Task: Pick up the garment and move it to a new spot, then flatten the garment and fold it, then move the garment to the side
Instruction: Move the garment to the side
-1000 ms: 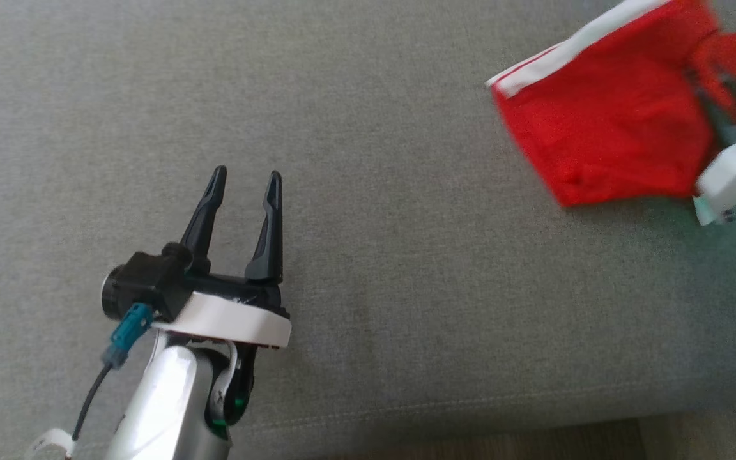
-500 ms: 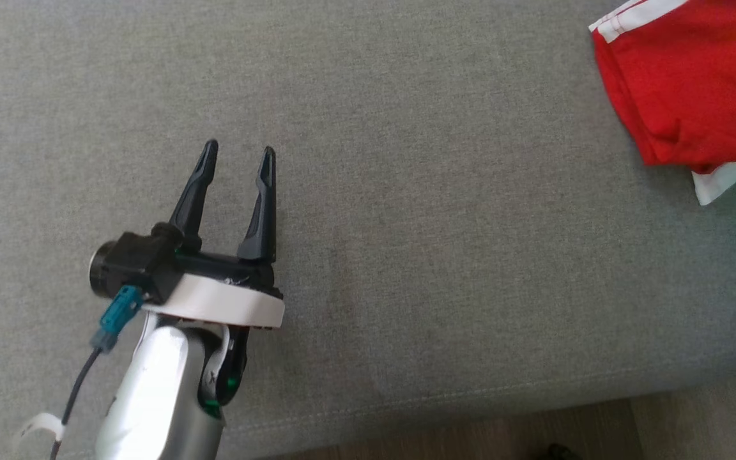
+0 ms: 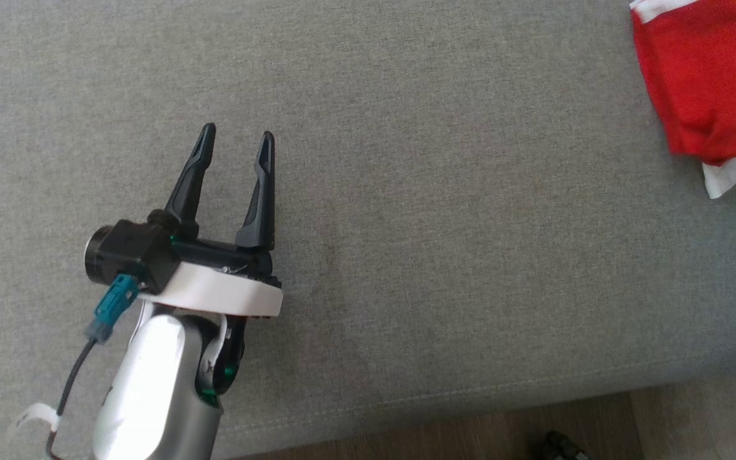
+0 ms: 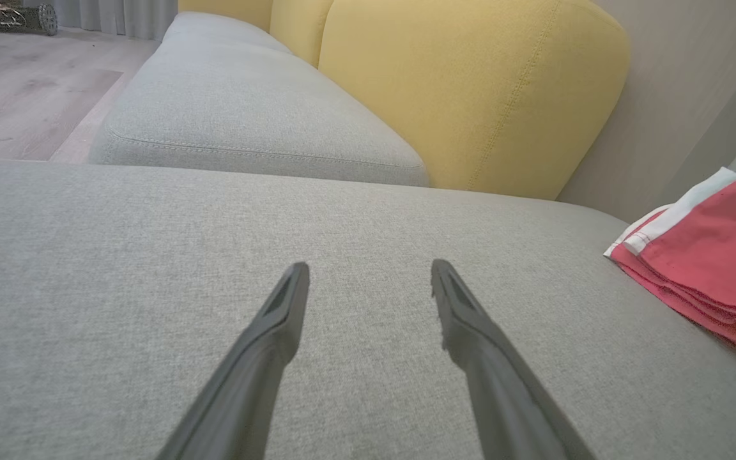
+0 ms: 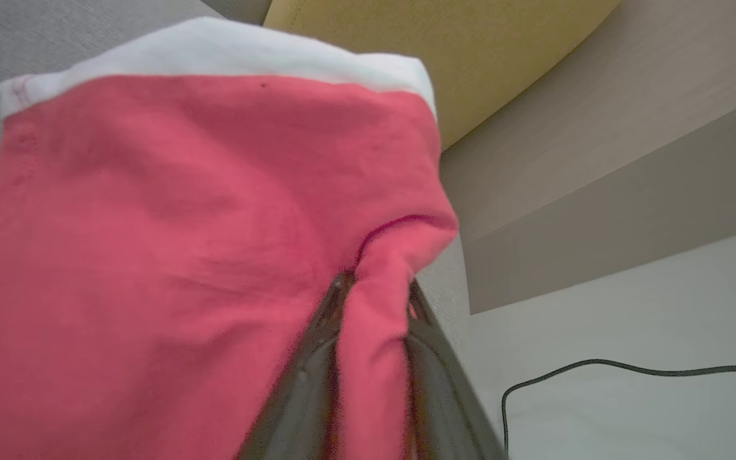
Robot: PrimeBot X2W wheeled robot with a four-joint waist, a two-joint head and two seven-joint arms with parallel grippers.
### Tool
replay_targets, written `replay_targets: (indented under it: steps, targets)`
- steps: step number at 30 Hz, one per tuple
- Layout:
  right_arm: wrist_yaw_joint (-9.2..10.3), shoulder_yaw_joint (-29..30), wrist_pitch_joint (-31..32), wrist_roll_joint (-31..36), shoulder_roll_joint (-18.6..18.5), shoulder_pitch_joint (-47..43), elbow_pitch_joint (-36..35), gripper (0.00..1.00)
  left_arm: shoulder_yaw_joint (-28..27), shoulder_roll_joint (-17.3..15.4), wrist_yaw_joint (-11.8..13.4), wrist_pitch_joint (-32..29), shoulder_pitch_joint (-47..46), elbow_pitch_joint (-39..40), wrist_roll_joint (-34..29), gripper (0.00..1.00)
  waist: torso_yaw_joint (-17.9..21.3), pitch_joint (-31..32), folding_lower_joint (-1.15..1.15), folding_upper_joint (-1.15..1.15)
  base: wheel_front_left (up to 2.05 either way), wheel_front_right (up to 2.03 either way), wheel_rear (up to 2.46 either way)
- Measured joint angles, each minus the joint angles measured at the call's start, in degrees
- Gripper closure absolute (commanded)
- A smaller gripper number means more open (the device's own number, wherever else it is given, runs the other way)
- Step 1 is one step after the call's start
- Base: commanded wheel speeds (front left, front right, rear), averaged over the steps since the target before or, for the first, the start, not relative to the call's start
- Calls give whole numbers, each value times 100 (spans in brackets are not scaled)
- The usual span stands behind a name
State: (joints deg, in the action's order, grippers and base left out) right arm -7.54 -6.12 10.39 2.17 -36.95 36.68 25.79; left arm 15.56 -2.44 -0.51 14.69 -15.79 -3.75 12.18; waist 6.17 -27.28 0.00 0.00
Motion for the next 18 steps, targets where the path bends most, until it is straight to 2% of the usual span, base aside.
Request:
replay_targets:
  steps: [1, 12, 18]
  targets:
    - [0, 12, 4, 1, 34, -5, -36, 0, -4, 0, 0, 0, -3, -1, 0, 0, 3, -4, 0, 0, 0, 0, 0]
    - [0, 80, -174, 191, 285, -113, -519, 0, -41, 1, 4, 0, -3, -67, 29, 0, -8, 237, 0, 0, 0, 0, 0]
    - [0, 109, -513, -110, 817, -129, -901, 0, -45, 1, 79, 0, 45, -89, 123, 0, -96, 594, 0, 0, 0, 0, 0]
